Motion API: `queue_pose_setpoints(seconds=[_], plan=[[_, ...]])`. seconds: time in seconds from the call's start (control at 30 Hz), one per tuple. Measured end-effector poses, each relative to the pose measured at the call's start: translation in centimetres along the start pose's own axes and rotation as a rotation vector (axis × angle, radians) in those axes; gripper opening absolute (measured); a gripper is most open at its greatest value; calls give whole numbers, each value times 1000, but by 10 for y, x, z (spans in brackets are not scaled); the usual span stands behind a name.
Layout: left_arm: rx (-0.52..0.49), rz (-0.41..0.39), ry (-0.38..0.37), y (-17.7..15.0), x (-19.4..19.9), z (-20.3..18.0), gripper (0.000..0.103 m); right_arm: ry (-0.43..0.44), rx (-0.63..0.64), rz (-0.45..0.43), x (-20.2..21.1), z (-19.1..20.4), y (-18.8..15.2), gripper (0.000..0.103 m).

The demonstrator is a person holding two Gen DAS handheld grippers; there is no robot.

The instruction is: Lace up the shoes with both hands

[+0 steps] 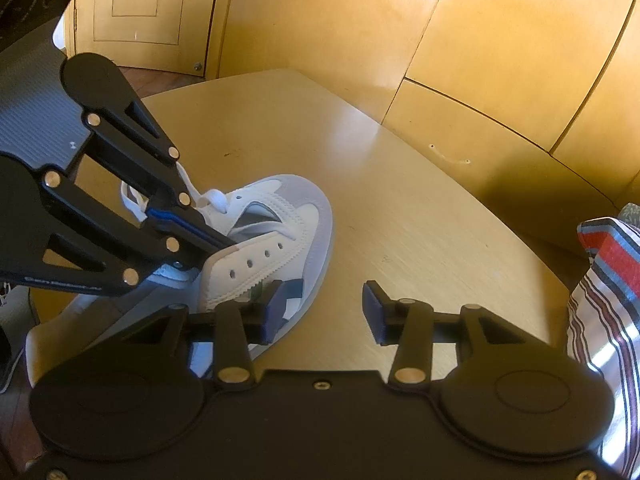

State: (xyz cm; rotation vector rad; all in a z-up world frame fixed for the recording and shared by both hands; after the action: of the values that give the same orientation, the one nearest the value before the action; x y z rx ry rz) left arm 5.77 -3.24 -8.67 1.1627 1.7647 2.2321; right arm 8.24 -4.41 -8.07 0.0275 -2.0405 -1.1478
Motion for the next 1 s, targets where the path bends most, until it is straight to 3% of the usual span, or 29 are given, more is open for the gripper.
queue_pose_setpoints(seconds=[0.3, 0.7, 0.83, 1.0], plan=[[6, 4, 11, 1, -10, 0, 2, 4, -1, -4, -2, -1, -1, 42], [-9, -44, 21, 5, -11, -5, 2, 28, -1, 0, 19, -38, -19, 42], [-2, -50, 19, 4, -10, -3, 2, 56, -201, -46, 33, -78, -23, 42], [-6, -48, 19, 4, -11, -4, 2, 195, -507, -99, 35, -112, -34, 36]])
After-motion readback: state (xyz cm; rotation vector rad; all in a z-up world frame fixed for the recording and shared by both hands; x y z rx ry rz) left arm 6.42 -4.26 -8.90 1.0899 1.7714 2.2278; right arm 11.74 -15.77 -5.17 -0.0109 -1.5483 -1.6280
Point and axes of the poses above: each gripper's, at about its wrist camera, not at the fingertips, and x roughly against the way its jaws point, z to its left, y to its top, the point moved 2 cm from there along -x, roughly the way its jaws point, and after that the axes turned 9 degrees about -z, right-handed, at the moved point
